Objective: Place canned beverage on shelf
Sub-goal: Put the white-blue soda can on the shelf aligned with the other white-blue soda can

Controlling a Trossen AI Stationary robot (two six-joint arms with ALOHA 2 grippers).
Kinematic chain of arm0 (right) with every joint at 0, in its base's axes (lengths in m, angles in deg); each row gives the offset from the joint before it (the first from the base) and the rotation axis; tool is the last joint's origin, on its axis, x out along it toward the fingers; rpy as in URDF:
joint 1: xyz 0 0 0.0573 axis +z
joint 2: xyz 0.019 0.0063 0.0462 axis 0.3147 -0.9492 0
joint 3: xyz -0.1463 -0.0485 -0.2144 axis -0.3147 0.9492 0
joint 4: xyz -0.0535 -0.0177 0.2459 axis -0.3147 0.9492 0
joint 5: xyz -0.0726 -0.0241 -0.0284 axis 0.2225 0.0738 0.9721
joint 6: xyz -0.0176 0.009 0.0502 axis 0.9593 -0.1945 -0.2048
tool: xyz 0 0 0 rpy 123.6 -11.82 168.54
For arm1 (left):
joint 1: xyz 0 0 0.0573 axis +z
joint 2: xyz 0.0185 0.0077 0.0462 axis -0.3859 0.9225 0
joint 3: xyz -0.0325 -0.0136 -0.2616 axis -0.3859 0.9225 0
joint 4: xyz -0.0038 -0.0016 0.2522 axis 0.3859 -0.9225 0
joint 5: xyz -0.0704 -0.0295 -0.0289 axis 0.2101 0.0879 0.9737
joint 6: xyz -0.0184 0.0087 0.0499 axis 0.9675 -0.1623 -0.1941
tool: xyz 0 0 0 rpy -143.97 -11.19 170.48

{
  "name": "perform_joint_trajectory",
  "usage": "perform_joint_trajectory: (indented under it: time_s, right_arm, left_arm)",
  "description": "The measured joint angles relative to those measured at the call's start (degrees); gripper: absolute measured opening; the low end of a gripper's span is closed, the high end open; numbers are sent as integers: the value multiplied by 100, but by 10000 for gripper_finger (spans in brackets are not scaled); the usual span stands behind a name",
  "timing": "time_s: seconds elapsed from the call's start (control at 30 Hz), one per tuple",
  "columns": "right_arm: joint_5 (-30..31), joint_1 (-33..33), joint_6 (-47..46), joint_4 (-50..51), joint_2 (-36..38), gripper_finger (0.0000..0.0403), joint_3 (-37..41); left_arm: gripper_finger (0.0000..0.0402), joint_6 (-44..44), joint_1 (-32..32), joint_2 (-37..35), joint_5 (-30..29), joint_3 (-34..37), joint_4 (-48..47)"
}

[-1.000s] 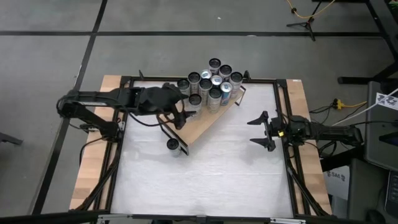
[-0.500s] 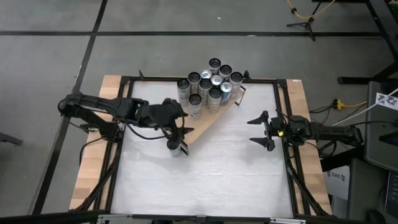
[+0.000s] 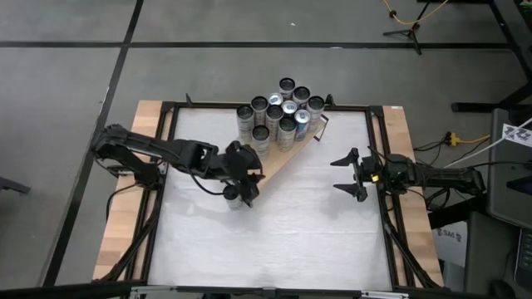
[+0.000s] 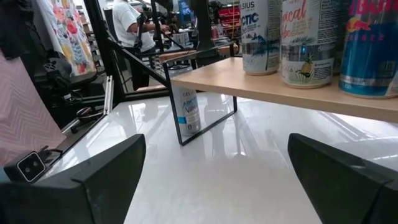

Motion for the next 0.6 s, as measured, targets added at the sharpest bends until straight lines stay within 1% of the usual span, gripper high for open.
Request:
perform_joint_trajectory:
  time_s: [0.13, 0.27, 0.5, 0.6]
  right_arm:
    - [2, 0, 1, 1, 0, 388, 0]
    - [2, 0, 2, 1, 0, 388, 0]
    - [4, 0, 1, 6, 0, 388, 0]
    - [4, 0, 2, 6, 0, 388, 0]
  left_arm:
    - [119, -20, 34, 128, -23, 0, -6]
    - [93, -23, 101, 185, -226, 0, -13]
    - [67, -22, 245, 186, -714, 0, -27]
    - [59, -22, 325, 186, -765, 0, -27]
